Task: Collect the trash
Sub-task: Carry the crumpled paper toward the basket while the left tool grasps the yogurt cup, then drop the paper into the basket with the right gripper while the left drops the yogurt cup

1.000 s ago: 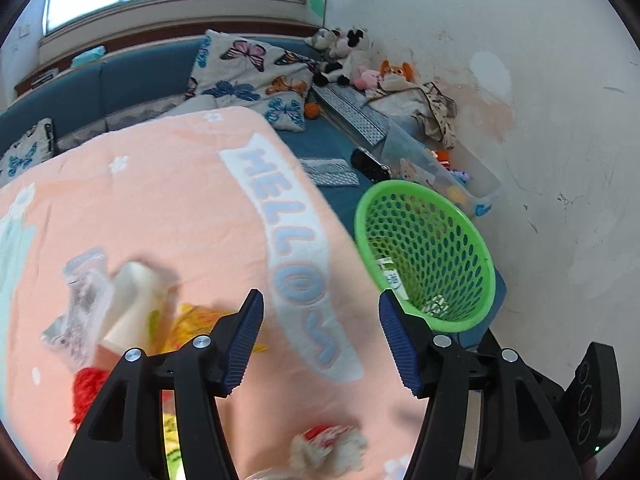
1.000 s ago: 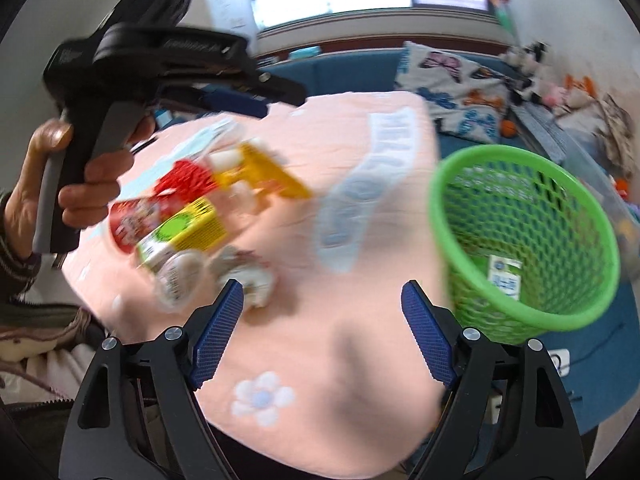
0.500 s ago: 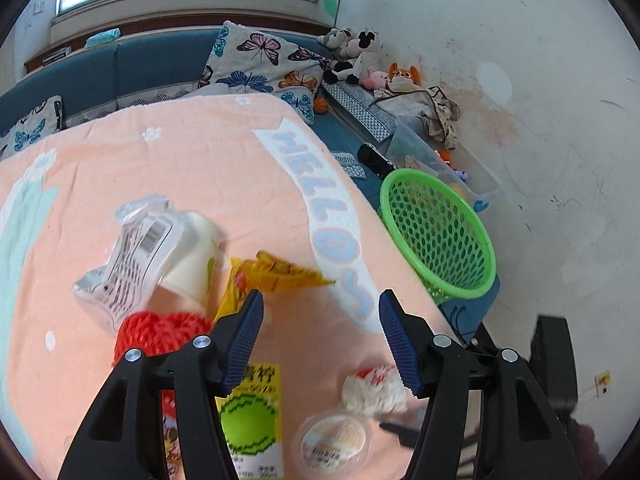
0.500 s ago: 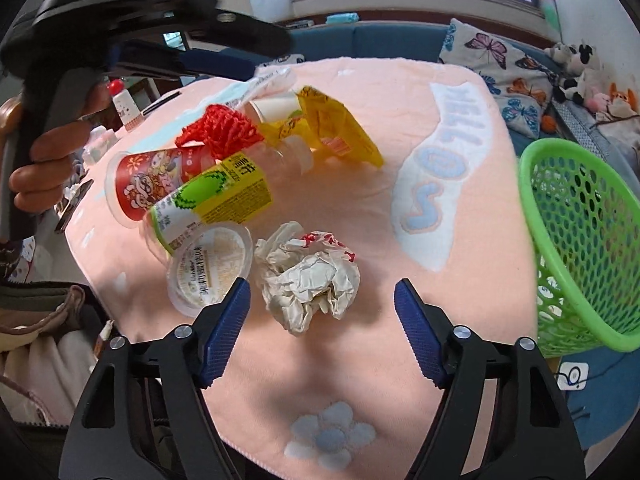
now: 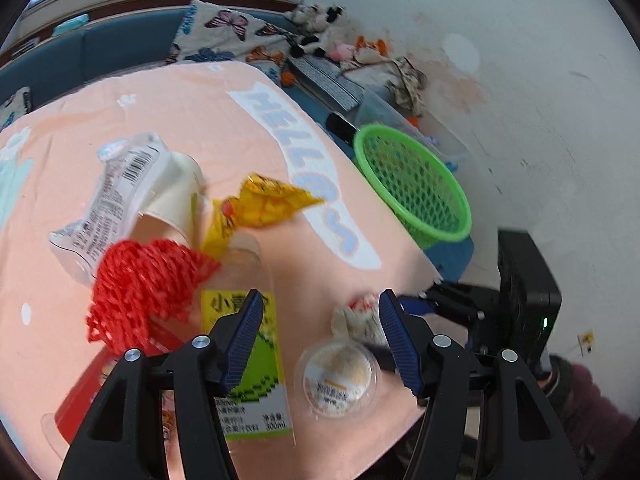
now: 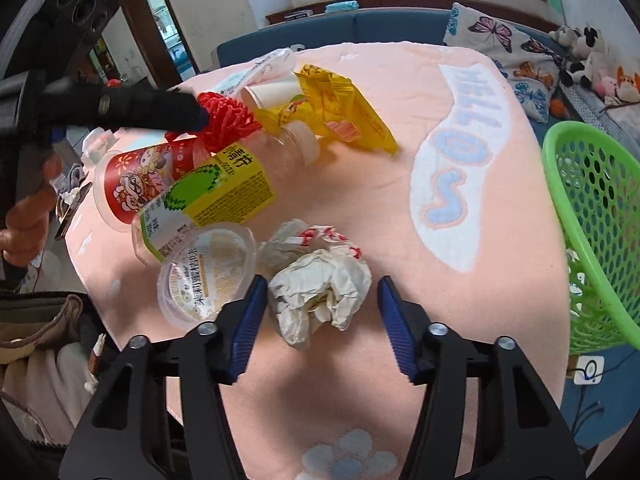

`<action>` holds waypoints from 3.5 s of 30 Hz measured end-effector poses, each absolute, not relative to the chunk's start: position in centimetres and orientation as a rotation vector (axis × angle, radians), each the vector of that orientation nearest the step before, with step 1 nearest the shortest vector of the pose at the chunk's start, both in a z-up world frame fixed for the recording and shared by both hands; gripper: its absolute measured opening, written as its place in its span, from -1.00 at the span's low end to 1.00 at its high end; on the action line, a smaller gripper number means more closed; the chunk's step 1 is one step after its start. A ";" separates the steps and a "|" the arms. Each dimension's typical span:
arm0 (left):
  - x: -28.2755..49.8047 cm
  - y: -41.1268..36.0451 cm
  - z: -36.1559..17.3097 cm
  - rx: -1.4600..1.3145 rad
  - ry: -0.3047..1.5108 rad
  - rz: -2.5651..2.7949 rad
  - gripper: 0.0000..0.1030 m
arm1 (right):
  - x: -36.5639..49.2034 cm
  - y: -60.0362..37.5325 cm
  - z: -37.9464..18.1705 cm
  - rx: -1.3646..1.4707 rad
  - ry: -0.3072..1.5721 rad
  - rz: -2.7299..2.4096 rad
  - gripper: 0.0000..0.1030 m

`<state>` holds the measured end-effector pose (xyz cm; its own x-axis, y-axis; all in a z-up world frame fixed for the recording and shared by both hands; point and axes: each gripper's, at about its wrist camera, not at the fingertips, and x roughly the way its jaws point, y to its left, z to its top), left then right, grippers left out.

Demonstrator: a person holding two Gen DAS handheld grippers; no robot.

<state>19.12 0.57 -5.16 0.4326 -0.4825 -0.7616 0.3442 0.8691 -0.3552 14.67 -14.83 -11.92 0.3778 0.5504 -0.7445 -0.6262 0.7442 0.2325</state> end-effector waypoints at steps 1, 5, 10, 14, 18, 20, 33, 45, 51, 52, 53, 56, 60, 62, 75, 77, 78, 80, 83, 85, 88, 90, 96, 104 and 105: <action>18.9 0.4 -5.4 -0.149 1.008 -0.541 0.13 | 14.7 -14.9 -11.8 -0.095 0.908 0.745 -0.05; 18.0 -0.5 -6.2 -0.106 1.026 -0.597 0.18 | 14.8 -15.4 -11.7 -0.096 0.900 0.724 -0.10; 16.9 -1.6 -6.9 -0.035 1.044 -0.645 0.50 | 15.0 -17.2 -11.2 -0.075 0.887 0.684 -0.13; 16.1 -2.7 -7.2 0.046 1.052 -0.678 0.63 | 15.2 -18.9 -10.7 -0.058 0.877 0.652 -0.12; 15.8 -3.5 -7.7 0.110 1.062 -0.677 0.76 | 15.1 -19.9 -10.3 -0.050 0.870 0.637 -0.12; 15.7 -3.9 -8.0 0.139 1.059 -0.677 0.81 | 15.0 -20.1 -10.3 -0.051 0.866 0.632 -0.12; 15.6 -5.8 -9.2 0.275 1.076 -0.675 0.82 | 14.7 -20.7 -10.0 -0.058 0.854 0.615 -0.12; 15.3 -6.9 -10.1 0.376 1.071 -0.651 0.50 | 14.9 -21.8 -9.6 -0.036 0.842 0.591 -0.12; 15.7 -6.5 -10.4 0.342 1.083 -0.638 0.31 | 14.8 -22.3 -9.3 -0.029 0.834 0.579 -0.12; 15.7 -6.5 -10.3 0.338 1.081 -0.635 0.31 | 14.8 -22.4 -9.2 -0.027 0.833 0.576 -0.12; 15.9 -6.5 -10.1 0.329 1.078 -0.631 0.31 | 14.9 -22.6 -9.1 -0.026 0.829 0.571 -0.12; 16.6 -6.4 -9.3 0.273 1.082 -0.635 0.30 | 15.0 -23.2 -8.6 -0.020 0.820 0.559 -0.12; 17.9 -6.8 -7.9 0.229 1.076 -0.627 0.30 | 15.3 -24.4 -8.0 -0.012 0.807 0.529 -0.12; 18.5 -7.4 -7.2 0.219 1.078 -0.625 0.30 | 15.6 -25.3 -7.7 -0.006 0.803 0.509 -0.12; 24.6 -13.8 -2.3 0.166 1.026 -0.604 0.30 | 18.8 -32.0 -7.0 0.063 0.797 0.324 -0.12; 25.4 -14.8 -2.0 0.177 1.018 -0.591 0.30 | 19.2 -32.7 -7.0 0.061 0.796 0.295 -0.12; 25.9 -15.3 -1.8 0.172 1.015 -0.591 0.30 | 19.6 -33.1 -7.1 0.066 0.799 0.282 -0.12; 26.9 -16.1 -1.6 0.149 1.016 -0.593 0.30 | 20.3 -34.0 -7.5 0.082 0.805 0.259 -0.12; 28.2 -17.2 -1.6 0.130 1.014 -0.589 0.30 | 21.1 -35.0 -8.1 0.096 0.816 0.240 -0.12; 29.0 -17.9 -1.7 0.119 1.015 -0.590 0.30 | 21.6 -35.5 -8.6 0.100 0.822 0.226 -0.08; 30.2 -18.7 -1.9 0.092 1.025 -0.586 0.30 | 22.4 -36.2 -9.1 0.114 0.829 0.214 -0.06; 30.6 -19.2 -2.2 0.078 1.030 -0.586 0.30 | 22.8 -36.7 -9.3 0.121 0.827 0.205 -0.06; 31.9 -20.8 -3.0 0.063 1.043 -0.582 0.31 | 23.4 -37.4 -9.8 0.125 0.818 0.186 0.12; 34.1 -22.6 -5.1 0.039 1.078 -0.571 0.31 | 21.9 -37.7 -8.8 0.085 0.767 0.176 0.17; 34.3 -22.8 -5.3 0.035 1.085 -0.571 0.31 | 21.8 -37.8 -8.7 0.082 0.765 0.174 0.17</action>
